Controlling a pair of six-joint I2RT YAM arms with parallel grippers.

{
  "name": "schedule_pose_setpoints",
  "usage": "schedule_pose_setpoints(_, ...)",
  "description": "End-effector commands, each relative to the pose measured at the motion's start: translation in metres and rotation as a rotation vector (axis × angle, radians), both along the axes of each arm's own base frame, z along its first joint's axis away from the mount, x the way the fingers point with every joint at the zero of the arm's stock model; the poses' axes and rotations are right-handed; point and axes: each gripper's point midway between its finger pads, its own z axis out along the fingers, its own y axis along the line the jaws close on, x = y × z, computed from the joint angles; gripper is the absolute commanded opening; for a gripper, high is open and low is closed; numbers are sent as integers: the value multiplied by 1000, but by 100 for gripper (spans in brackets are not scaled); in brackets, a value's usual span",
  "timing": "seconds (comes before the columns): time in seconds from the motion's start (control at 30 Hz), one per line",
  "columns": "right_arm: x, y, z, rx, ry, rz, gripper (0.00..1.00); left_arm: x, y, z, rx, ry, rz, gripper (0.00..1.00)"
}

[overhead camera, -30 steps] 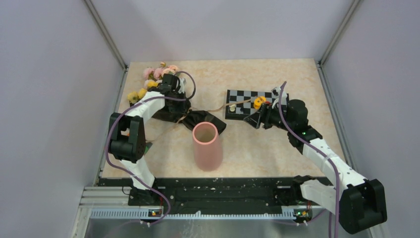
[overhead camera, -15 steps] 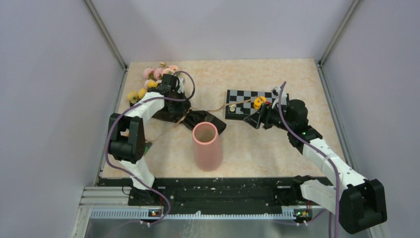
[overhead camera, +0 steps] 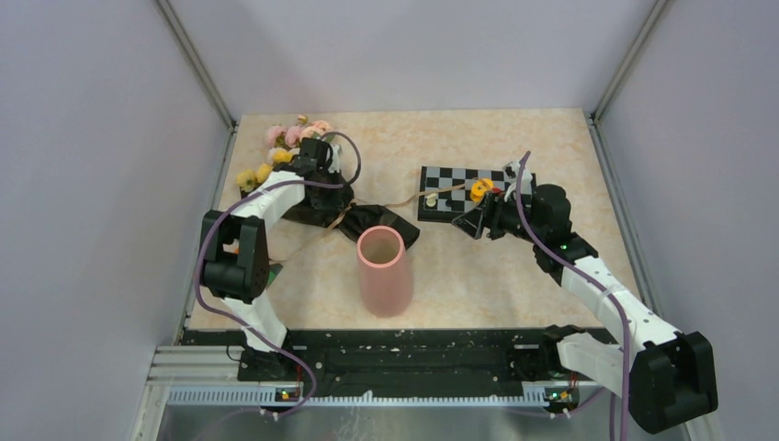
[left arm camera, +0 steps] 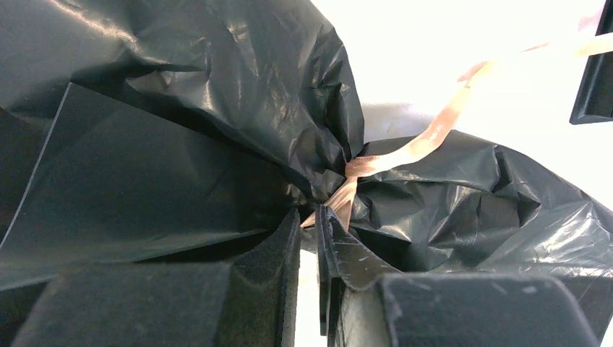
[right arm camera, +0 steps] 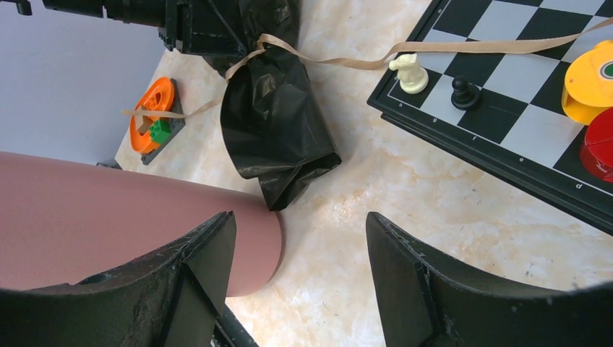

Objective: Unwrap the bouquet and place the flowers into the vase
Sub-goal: Untie the ribbon from the wrapping paper.

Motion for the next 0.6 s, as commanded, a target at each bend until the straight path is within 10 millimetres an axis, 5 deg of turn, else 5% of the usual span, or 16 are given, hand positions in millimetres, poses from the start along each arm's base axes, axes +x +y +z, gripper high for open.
schedule_pose_setpoints(0.0, 1, 0, 2, -11, -33, 11, 68, 3, -5, 0, -13, -11, -19, 18)
schedule_pose_setpoints(0.57, 2, 2, -3, -10, -25, 18, 68, -4, -7, -24, 51, 49, -37, 22)
